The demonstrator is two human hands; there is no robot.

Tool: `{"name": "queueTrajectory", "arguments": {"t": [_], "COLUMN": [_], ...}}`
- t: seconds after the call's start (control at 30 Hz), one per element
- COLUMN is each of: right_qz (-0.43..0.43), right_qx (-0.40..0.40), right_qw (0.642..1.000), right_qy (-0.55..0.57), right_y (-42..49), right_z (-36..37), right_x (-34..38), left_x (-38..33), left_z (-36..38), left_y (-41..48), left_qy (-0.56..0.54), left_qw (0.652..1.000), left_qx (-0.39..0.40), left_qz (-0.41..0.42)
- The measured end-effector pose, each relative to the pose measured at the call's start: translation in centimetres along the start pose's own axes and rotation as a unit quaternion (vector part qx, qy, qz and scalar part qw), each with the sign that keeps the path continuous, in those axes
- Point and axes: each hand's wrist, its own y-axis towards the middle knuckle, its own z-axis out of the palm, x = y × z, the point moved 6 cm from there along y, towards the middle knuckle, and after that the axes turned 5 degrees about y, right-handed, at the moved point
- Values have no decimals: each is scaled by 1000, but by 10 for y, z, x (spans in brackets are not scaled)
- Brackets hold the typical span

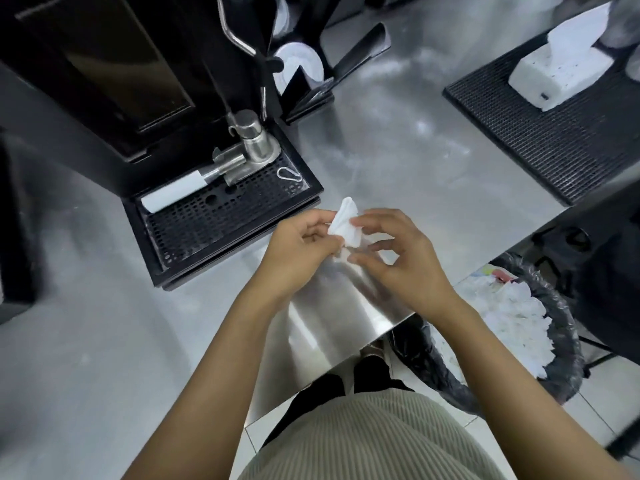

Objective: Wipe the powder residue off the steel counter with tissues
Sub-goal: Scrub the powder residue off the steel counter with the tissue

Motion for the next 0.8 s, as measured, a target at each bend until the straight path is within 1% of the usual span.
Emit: {"name": "queueTrajectory", "arguments": {"t": [0.07,0.17,0.23,0.3,0.4,0.47,0.53,0.57,0.63,0.67,0.73,0.8], "right_qz": [9,81,111,133,179,212,233,243,267,279,297,307], "right_qx": [14,-23,-43,-56,-81,-97,-97,-94,-86,-81,-61,-47], "right_qw": [1000,987,974,966,955,947,941,937,928,925,918,914], "right_qy": [25,139,192,217,221,222,226,232,243,246,256,261], "right_y": [-2,-3,-2,0,1,0,-1,-2,-5,-7,-9,-11], "right_z": [11,28,38,48,60,66,73,77,88,93,104,111], "right_x": [4,4,3,3,1,-3,-6,-7,-8,-7,-5,-3], "left_x": [5,17,25,32,43,47,44,44,49,51,57,64], "left_z": [-9,-27,-35,-43,-56,-66,-70,-68,-61,-59,-63,-71], "left_y": [-5,-11,-15,-19,-23,-28,-36,-40,-48,-52,-57,-60], "left_qy": [-14,-28,-21,-15,-25,1,93,154,247,267,272,252], "left_qw": [1000,999,998,998,998,998,990,979,951,943,934,936], "left_qx": [1,-5,8,19,-15,-57,-74,-67,-64,-82,-134,-166], "left_qz": [-13,-38,-52,-61,-63,-21,72,118,172,183,190,180]}}
